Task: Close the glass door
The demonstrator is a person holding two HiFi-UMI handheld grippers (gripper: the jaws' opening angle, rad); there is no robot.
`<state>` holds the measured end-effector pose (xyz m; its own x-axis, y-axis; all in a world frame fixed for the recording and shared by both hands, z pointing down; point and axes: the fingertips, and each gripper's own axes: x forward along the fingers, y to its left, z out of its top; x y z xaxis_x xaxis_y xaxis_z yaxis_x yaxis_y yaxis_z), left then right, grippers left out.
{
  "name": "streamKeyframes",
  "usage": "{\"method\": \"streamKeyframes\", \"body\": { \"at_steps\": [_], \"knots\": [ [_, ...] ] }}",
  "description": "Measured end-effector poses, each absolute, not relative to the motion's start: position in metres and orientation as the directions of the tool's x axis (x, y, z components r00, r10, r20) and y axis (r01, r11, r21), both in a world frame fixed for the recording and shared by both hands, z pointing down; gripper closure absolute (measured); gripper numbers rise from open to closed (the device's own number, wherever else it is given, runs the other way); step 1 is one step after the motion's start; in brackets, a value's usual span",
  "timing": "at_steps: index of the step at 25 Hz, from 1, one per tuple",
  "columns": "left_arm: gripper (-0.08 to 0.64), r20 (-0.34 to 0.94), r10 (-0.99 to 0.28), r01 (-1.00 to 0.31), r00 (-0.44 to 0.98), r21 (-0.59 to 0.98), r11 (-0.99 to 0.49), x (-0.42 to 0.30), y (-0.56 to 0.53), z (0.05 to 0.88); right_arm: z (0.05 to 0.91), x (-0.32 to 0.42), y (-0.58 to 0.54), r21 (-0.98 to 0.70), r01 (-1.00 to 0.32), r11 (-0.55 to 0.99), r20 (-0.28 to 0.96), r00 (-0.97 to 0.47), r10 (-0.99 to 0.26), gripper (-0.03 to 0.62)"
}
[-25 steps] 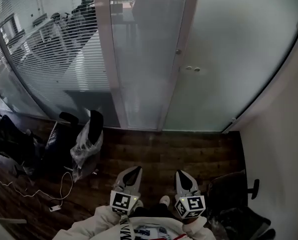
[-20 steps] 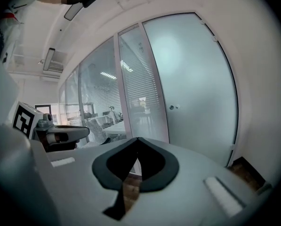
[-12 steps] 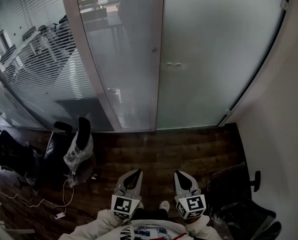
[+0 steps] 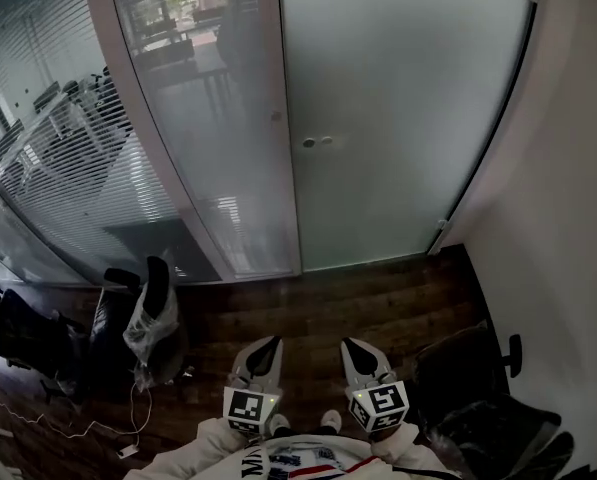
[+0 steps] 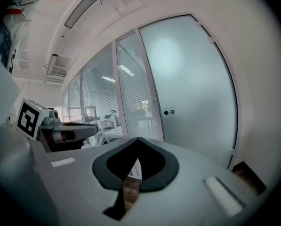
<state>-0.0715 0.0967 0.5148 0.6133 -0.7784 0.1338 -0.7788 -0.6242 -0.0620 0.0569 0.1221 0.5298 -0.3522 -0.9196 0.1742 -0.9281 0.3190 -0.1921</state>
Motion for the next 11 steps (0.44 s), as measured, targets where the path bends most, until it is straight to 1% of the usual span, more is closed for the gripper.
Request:
{"method": "streamKeyframes", "body": {
  "at_steps": [7, 11],
  "knots": [
    [0.557, 0.102, -0.745, -0.743, 0.66, -0.064, -0.667, -0.028, 0.101, 0.503, 0.541, 0.076, 0.131, -0.21, -0.924, 0.321, 0.207, -0.363, -0.909, 0.588],
    [0.557, 0.111, -0.733, -0.731, 0.671, -0.067, -0.679, -0.023, 0.102, 0.507, 0.543, 0.078, 0.132, -0.218, -0.925, 0.312, 0.206, -0.356, -0.911, 0.586]
  ]
}}
